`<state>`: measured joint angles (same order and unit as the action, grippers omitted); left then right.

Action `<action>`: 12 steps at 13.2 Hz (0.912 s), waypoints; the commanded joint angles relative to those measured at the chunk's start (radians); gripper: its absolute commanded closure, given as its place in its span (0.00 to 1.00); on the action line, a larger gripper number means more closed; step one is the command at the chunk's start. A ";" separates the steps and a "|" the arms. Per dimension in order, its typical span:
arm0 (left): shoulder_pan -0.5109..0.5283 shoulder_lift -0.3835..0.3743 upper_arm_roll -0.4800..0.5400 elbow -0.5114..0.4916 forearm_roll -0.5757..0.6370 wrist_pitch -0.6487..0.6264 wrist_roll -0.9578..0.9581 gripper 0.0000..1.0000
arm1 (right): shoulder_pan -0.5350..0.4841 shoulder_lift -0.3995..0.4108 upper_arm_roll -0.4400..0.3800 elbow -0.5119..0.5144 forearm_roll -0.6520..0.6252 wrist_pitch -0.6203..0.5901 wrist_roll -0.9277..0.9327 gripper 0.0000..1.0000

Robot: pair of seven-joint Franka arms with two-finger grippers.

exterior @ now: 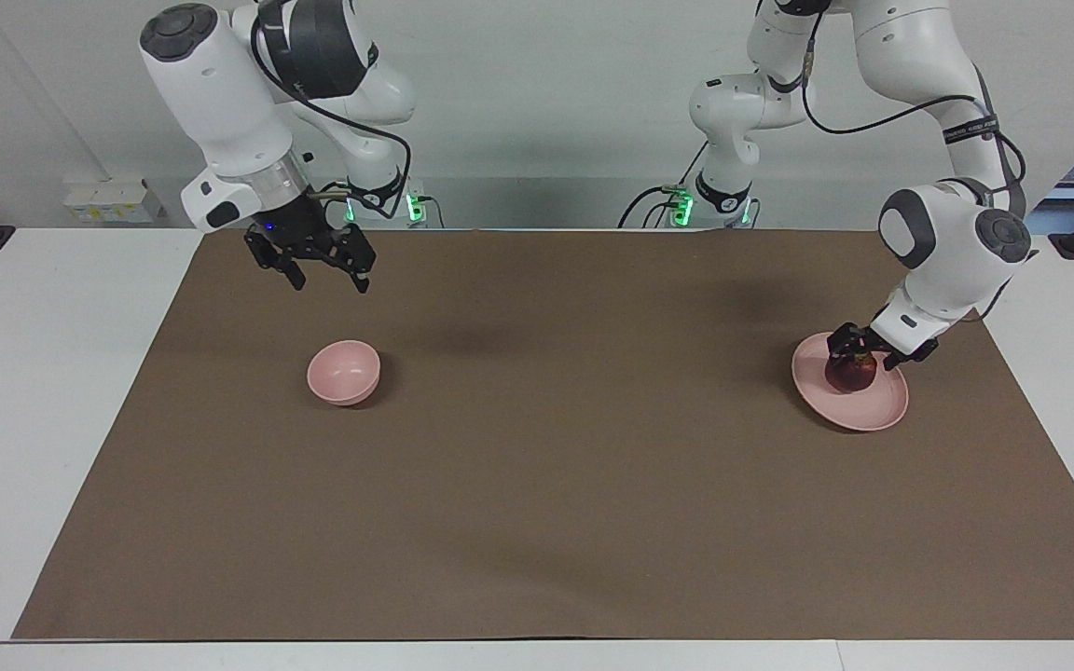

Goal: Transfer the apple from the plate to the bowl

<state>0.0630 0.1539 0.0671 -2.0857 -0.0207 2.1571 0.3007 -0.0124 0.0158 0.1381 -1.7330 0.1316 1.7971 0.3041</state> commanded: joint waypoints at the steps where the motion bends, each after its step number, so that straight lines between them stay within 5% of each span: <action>1: 0.011 -0.025 -0.006 -0.030 0.005 0.004 0.000 0.33 | 0.037 0.038 0.006 -0.007 0.031 0.062 0.099 0.00; 2: 0.020 -0.030 -0.006 -0.040 0.005 -0.011 -0.032 0.72 | 0.057 0.055 0.005 -0.007 0.075 0.082 0.139 0.00; 3: 0.026 -0.031 -0.006 -0.039 0.007 -0.032 -0.070 0.99 | 0.068 0.075 0.005 -0.007 0.100 0.106 0.183 0.00; 6: 0.002 -0.036 -0.007 -0.037 0.007 -0.061 -0.077 1.00 | 0.132 0.127 0.006 -0.005 0.123 0.153 0.297 0.00; 10: -0.008 -0.097 -0.021 -0.014 -0.004 -0.135 -0.069 1.00 | 0.182 0.171 0.006 0.000 0.314 0.223 0.479 0.00; 12: -0.044 -0.137 -0.020 0.007 -0.161 -0.151 -0.071 1.00 | 0.224 0.206 0.006 0.006 0.403 0.290 0.617 0.00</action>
<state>0.0584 0.0822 0.0399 -2.0833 -0.0878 2.0417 0.2420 0.1837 0.1913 0.1399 -1.7356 0.4637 2.0337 0.8180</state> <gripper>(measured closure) 0.396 0.000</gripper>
